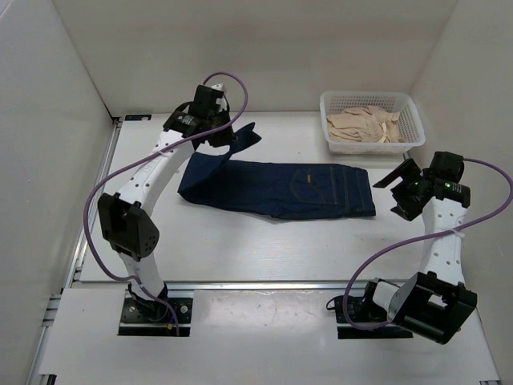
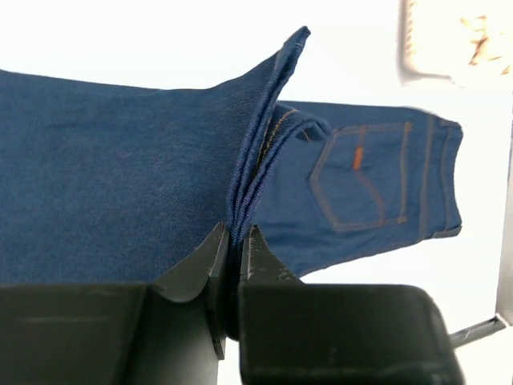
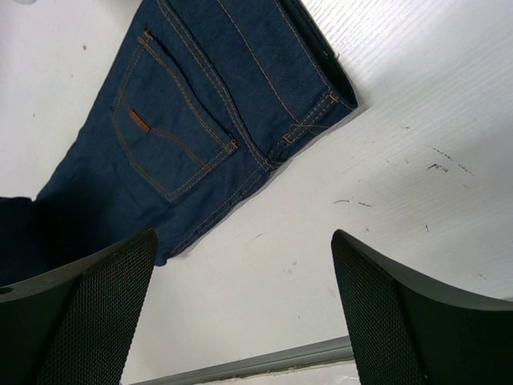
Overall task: Fold and stack the trousers
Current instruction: Fold the trousers
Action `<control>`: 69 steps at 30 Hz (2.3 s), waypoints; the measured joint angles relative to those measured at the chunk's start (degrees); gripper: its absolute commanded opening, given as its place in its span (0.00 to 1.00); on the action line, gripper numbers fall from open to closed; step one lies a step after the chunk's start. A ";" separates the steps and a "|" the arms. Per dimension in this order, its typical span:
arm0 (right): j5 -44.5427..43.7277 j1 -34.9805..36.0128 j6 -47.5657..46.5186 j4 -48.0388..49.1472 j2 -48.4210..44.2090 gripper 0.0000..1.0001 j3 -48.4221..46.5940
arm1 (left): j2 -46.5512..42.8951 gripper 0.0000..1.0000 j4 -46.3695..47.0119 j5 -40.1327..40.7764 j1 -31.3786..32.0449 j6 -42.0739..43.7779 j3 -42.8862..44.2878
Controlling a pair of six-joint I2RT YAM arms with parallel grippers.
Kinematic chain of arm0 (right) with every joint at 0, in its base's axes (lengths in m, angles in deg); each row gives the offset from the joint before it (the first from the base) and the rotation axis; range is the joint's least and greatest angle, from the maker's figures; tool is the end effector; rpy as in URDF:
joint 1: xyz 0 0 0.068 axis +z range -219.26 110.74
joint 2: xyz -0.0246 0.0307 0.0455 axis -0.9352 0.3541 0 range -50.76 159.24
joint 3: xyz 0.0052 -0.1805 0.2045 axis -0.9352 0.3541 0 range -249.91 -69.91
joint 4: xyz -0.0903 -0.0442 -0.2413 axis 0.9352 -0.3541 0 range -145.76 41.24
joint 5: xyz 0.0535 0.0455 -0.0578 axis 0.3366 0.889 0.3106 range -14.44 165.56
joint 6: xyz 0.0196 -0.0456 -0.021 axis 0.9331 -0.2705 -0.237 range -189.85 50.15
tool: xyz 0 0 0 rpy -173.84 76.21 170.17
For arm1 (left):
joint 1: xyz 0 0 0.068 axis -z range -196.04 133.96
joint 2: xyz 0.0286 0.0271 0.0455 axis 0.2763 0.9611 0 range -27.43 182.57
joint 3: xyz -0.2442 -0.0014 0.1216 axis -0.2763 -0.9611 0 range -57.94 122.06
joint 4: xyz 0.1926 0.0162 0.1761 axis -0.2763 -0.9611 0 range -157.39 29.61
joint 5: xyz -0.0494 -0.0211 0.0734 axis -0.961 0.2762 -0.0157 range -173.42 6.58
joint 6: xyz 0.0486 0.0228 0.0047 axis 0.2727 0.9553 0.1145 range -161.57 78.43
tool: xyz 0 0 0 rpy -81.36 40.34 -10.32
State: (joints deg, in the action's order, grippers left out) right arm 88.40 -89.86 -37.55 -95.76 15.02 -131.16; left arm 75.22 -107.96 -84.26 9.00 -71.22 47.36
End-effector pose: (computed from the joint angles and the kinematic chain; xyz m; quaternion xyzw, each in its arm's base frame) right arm 0.2165 -0.0730 0.3097 0.3849 0.8565 0.1383 0.3149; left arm 0.3598 -0.1687 0.3650 -0.0343 0.9230 -0.1821 0.3374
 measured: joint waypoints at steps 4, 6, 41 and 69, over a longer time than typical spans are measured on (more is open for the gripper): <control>0.09 0.00 0.00 -0.09 -0.28 0.93 0.59 | 2.01 0.10 0.72 1.03 2.32 -1.55 2.40; 0.35 0.00 0.00 -0.09 -0.31 0.93 0.76 | 2.82 0.10 1.01 1.40 3.45 -2.34 2.54; 0.61 1.14 0.00 0.37 0.22 0.93 1.07 | -0.87 0.10 0.98 7.65 -27.91 0.33 -5.09; -0.55 1.62 -1.01 0.37 1.18 0.94 1.05 | -0.94 0.10 -0.42 5.90 -26.05 7.43 6.01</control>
State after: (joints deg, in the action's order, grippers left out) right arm 87.86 -88.24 -38.56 -95.39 16.20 -130.11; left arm 74.28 -108.38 -78.36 -17.05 -63.79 53.37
